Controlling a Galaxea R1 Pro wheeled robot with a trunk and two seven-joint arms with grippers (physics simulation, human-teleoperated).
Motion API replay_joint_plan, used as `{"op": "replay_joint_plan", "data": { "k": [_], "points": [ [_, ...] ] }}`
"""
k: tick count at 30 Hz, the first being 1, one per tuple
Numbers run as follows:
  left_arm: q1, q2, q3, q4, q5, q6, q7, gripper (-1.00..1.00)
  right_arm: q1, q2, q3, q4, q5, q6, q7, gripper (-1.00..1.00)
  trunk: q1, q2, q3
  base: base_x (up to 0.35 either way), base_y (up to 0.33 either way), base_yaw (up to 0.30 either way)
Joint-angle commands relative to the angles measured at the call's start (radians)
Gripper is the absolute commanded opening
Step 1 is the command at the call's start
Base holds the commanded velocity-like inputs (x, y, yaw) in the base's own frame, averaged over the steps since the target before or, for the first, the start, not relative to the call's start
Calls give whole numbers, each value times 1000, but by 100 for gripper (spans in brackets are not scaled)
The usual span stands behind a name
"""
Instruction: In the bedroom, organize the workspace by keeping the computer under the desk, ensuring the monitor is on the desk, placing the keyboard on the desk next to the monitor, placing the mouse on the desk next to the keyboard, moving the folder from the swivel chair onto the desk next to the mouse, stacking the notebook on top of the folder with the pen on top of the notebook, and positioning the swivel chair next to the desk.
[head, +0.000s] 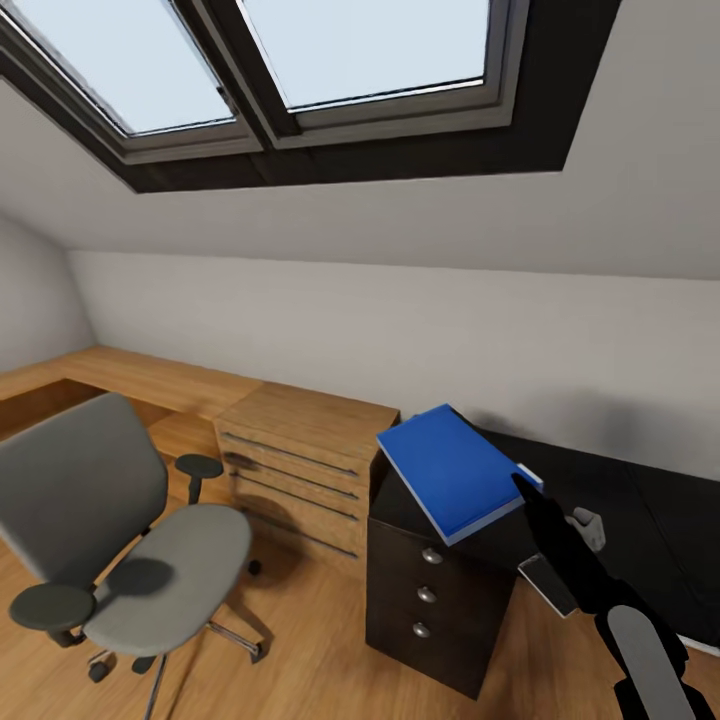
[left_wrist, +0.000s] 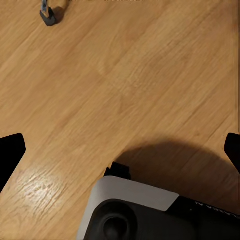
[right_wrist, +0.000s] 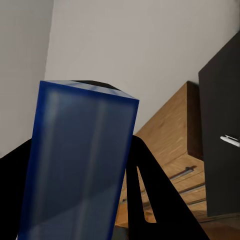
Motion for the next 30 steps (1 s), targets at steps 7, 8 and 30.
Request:
{"op": "replay_joint_plan", "data": {
  "k": [7, 8, 30],
  "points": [
    [-1, -5, 2, -4, 3, -6, 3, 100, -1, 4, -2, 7, -5, 4, 1, -100, -27, 48, 21, 0, 0, -62],
    [-1, -8, 2, -4, 3, -6, 4, 100, -1, 4, -2, 8, -5, 4, 1, -100, -31, 55, 24, 0, 0, -229],
    [-1, -24, 2, 2, 0, -114, 4, 100, -1, 3, -15, 38, -2, -5, 1, -100, -115, 209, 93, 0, 0, -271]
  ]
}}
